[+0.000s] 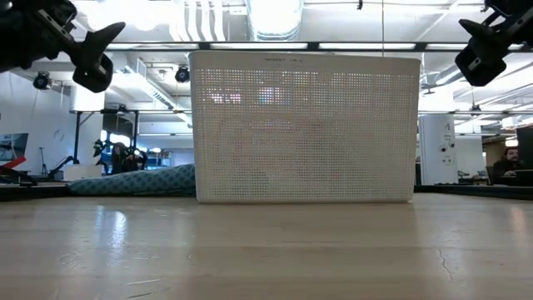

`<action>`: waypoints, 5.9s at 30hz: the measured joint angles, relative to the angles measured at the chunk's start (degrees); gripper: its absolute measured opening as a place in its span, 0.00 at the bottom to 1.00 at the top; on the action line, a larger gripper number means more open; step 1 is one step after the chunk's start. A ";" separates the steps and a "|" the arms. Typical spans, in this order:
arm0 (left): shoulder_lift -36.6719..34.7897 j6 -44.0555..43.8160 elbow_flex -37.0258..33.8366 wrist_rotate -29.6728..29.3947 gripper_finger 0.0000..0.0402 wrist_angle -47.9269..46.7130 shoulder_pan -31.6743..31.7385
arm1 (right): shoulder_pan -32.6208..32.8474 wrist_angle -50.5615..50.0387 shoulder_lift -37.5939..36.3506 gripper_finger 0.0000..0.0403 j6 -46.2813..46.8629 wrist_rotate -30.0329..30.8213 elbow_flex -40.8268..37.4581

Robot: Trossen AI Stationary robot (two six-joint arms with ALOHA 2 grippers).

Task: Pick & place medical supplies in basket/bin
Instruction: Return to Home Position

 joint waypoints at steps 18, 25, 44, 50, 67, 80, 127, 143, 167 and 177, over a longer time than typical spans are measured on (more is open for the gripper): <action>-11.05 0.01 -0.05 0.46 0.60 -7.24 18.73 | -3.87 1.65 -2.43 0.62 -0.19 0.07 -8.09; -11.05 0.00 -0.09 0.27 0.60 -7.63 23.92 | -4.66 6.47 -2.47 0.62 -0.02 -0.93 -9.94; -11.07 0.00 -0.11 0.40 0.60 -9.09 20.96 | -4.61 6.45 -0.83 0.62 -0.02 -0.98 -9.94; -11.07 0.00 -0.11 0.41 0.60 -9.06 20.96 | -4.61 6.45 -0.83 0.62 -0.02 -0.98 -9.94; -11.14 21.19 -0.13 -1.37 0.60 -22.13 16.60 | -4.61 6.45 -0.83 0.62 -0.02 -0.94 -9.92; -11.13 27.91 -0.13 -1.34 0.60 -22.01 16.31 | -4.61 6.44 -0.83 0.62 -0.02 -0.94 -9.92; 2.31 27.84 -0.04 -1.29 0.60 -22.31 16.31 | -16.11 6.32 -2.47 0.62 -19.34 -1.36 -9.86; 7.59 27.82 -0.02 -1.29 0.60 -22.31 16.31 | -16.11 6.82 -2.47 0.62 -25.49 1.55 -9.88; 9.74 27.82 -0.02 -1.29 0.60 -22.31 16.31 | -16.11 6.89 -2.31 0.62 -25.10 1.57 -9.90; 9.74 27.82 0.00 -1.29 0.60 -22.31 16.31 | -16.11 6.88 -2.31 0.62 -25.11 1.57 -9.90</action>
